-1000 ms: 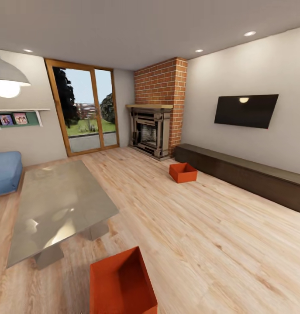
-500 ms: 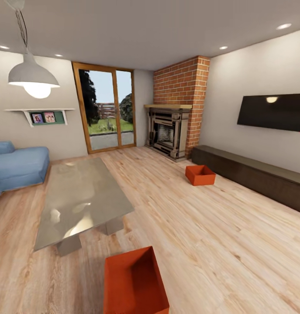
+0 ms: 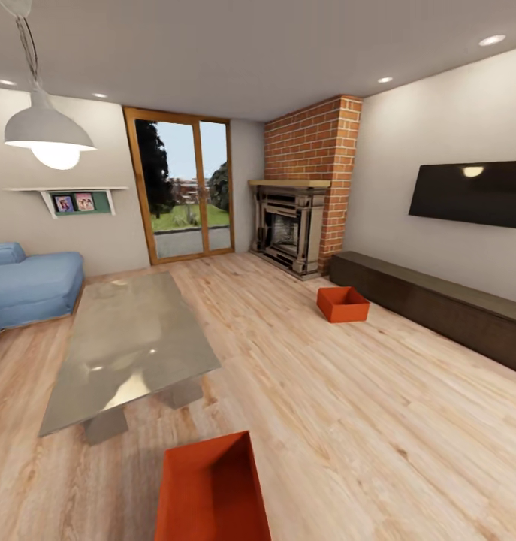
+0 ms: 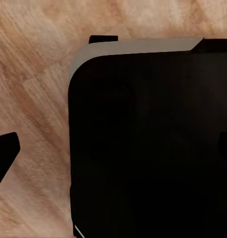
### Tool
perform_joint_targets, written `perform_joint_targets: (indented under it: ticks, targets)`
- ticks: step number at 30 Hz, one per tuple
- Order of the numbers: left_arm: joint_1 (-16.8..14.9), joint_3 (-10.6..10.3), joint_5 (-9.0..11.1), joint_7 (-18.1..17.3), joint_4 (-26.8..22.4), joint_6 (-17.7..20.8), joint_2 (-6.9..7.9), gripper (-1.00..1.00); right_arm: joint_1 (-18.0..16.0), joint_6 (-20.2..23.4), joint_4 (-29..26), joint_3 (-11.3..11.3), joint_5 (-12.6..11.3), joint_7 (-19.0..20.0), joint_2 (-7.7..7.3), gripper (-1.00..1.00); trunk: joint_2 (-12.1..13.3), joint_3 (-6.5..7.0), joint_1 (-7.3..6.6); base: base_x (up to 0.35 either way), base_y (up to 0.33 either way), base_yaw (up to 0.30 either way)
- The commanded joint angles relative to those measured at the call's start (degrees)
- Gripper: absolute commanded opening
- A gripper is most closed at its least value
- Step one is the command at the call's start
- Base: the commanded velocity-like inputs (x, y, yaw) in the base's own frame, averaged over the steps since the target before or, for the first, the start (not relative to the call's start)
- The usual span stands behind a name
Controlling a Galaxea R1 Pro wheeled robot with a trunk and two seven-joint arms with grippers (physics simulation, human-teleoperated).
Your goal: Move the two storage containers from the living room to the garage. In the garage, place one container on the floor and stack the other container on top of it (either order is fine).
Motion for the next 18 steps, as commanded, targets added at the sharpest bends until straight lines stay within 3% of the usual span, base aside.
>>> perform_joint_targets:
  ticks: [1,6,18]
  targets:
    - [0.01,0.02,0.04,0.12,-0.08,0.0,-0.01,1.0,-0.06,-0.35,0.17,0.49,-0.59,-0.01,0.03,1.0,-0.03,-0.05,0.01,0.102,-0.244,0.0]
    - [0.01,0.04,0.04,0.12,-0.08,0.02,-0.01,1.0,-0.06,-0.24,0.17,0.49,-0.59,-0.01,0.03,1.0,-0.03,-0.05,0.01,0.102,-0.223,0.038]
    - [0.01,0.05,0.04,0.13,-0.08,0.02,-0.01,1.0,-0.08,-0.26,0.17,0.49,-0.59,-0.01,0.03,1.0,-0.03,-0.05,0.01,0.102,-0.179,0.255]
